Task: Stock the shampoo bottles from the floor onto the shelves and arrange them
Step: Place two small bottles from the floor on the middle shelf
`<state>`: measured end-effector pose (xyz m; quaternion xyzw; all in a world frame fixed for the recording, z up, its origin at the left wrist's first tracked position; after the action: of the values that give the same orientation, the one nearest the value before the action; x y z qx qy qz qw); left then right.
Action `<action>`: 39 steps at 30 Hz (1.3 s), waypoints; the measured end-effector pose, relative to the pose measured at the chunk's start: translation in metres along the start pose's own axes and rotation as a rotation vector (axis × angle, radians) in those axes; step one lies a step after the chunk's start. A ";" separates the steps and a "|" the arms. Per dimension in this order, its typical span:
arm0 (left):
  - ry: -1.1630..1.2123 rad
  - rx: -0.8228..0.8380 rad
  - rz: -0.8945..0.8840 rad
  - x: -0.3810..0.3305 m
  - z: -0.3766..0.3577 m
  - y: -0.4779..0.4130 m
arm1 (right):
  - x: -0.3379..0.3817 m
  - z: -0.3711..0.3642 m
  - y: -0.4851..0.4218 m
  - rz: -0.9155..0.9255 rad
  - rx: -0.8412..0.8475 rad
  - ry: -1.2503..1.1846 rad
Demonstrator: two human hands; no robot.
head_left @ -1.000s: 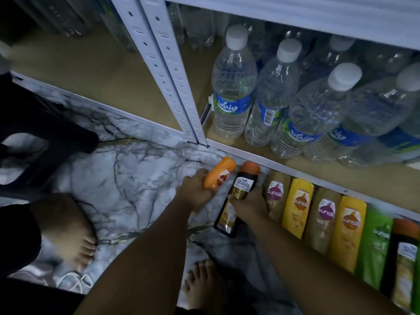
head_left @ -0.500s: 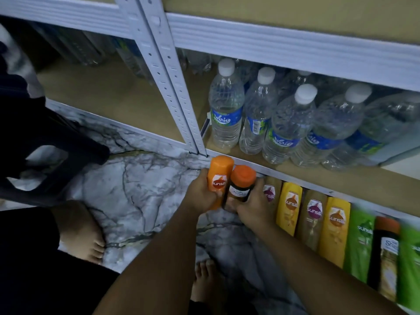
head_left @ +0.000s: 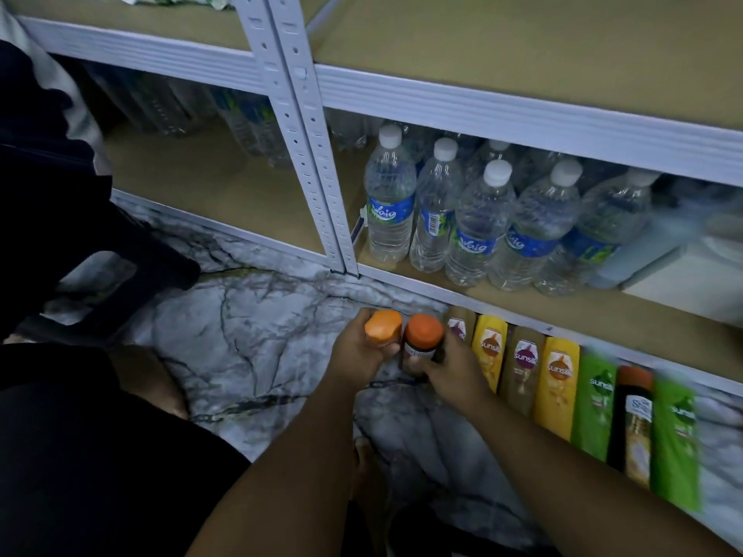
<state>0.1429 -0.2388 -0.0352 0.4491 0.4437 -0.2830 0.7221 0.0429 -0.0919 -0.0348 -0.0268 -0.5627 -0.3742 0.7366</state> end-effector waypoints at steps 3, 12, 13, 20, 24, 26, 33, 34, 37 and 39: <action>0.041 -0.017 -0.002 -0.008 -0.002 0.007 | 0.009 0.006 0.008 0.014 0.031 0.057; -0.002 -0.030 -0.238 -0.156 0.017 0.053 | 0.096 0.067 0.052 0.191 -0.157 -0.161; -0.002 -0.038 -0.285 -0.180 0.020 0.059 | 0.115 0.077 0.060 0.230 -0.192 -0.200; 0.004 -0.126 -0.619 -0.343 0.049 0.110 | 0.263 0.156 0.109 0.559 -0.308 -0.211; -0.054 -0.124 -0.780 -0.417 0.063 0.116 | 0.330 0.207 0.119 0.669 -0.407 -0.126; -0.043 -0.137 -0.818 -0.443 0.067 0.109 | 0.356 0.227 0.115 0.693 -0.410 -0.054; 0.010 -0.171 -0.780 -0.465 0.068 0.053 | 0.387 0.257 0.063 0.657 -0.372 0.031; 0.024 -0.166 -0.772 -0.464 0.068 0.047 | 0.389 0.259 0.057 0.657 -0.375 0.034; 0.072 -0.141 -0.764 -0.463 0.072 0.031 | 0.386 0.261 0.042 0.654 -0.319 0.021; 0.031 -0.065 -0.741 -0.458 0.073 0.019 | 0.374 0.255 0.030 0.624 -0.248 0.062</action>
<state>-0.0177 -0.2913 0.3967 0.2387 0.5958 -0.5043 0.5777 -0.1132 -0.1476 0.3872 -0.2757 -0.4549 -0.1968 0.8236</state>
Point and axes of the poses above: each hand's wrist, its own y-axis away from the middle knuckle, its own z-axis out of the back of the hand, x = y × z, the point moved 7 cm from there along -y, towards the middle knuckle, and after that the axes turned 9 degrees about x, right-handed, at the moved point
